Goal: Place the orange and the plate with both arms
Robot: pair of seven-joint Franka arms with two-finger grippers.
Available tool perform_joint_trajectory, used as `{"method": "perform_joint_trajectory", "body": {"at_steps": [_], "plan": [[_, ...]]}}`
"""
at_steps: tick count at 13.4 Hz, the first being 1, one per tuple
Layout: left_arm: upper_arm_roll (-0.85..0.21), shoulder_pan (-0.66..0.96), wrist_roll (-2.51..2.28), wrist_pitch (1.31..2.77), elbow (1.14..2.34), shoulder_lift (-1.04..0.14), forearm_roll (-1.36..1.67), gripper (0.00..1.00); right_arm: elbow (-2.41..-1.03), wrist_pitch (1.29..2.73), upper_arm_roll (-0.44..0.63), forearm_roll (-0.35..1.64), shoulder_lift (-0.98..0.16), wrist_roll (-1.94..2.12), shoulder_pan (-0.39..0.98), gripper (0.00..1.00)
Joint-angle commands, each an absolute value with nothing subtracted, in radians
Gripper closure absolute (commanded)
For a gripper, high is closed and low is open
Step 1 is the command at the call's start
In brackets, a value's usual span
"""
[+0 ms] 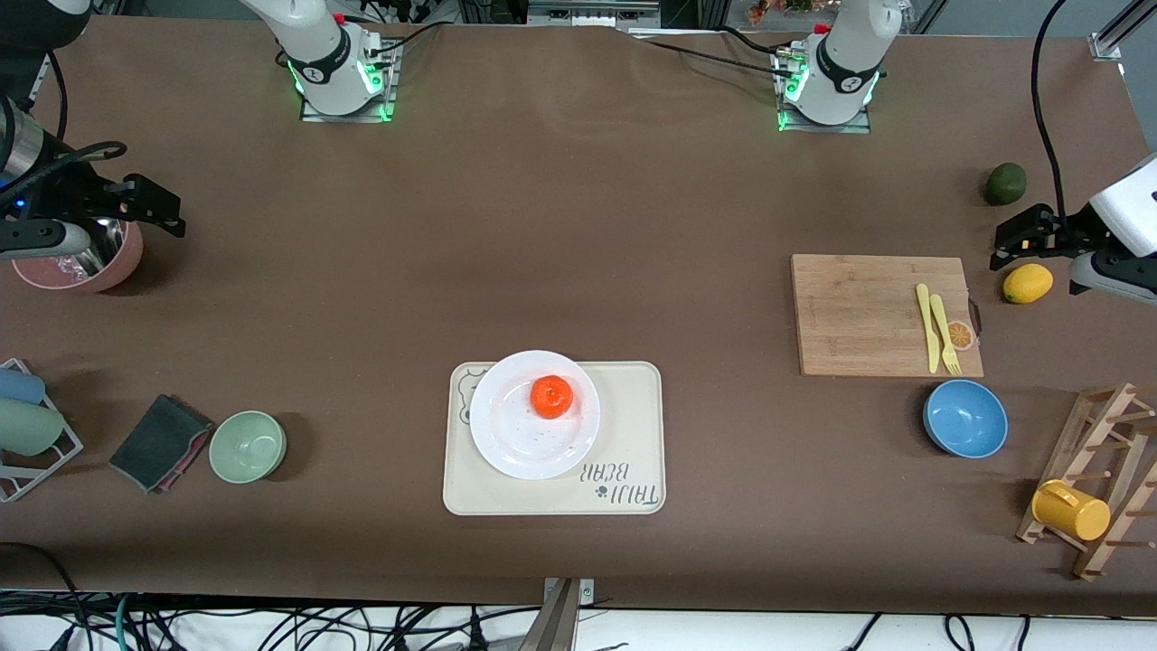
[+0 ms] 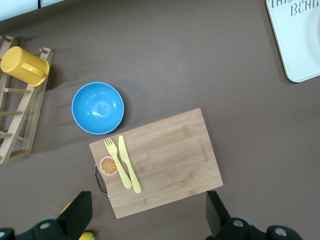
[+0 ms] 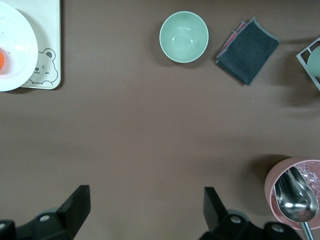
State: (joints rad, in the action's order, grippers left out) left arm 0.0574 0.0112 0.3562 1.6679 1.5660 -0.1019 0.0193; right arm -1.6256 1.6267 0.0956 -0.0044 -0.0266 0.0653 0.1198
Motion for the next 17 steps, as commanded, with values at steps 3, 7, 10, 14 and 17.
{"method": "perform_joint_trajectory", "body": {"at_steps": [3, 7, 10, 14, 17], "plan": [[0.058, 0.012, 0.376, 1.661, 1.542, -0.114, 0.038, 0.00, -1.592, 1.609, 0.097, -0.022, -0.038, 0.054, 0.118, 0.00], [0.060, 0.014, 0.376, 1.660, 1.542, -0.114, 0.038, 0.00, -1.583, 1.595, 0.100, -0.023, -0.038, 0.063, 0.114, 0.00], [0.060, 0.014, 0.376, 1.660, 1.542, -0.114, 0.038, 0.00, -1.563, 1.594, 0.101, -0.032, -0.038, 0.066, 0.112, 0.00], [0.060, 0.014, 0.376, 1.660, 1.542, -0.114, 0.038, 0.00, -1.563, 1.583, 0.097, -0.028, -0.040, 0.066, 0.117, 0.00], [0.060, 0.014, 0.376, 1.660, 1.542, -0.114, 0.038, 0.00, -1.566, 1.560, 0.098, -0.018, -0.038, 0.061, 0.114, 0.00]]}}
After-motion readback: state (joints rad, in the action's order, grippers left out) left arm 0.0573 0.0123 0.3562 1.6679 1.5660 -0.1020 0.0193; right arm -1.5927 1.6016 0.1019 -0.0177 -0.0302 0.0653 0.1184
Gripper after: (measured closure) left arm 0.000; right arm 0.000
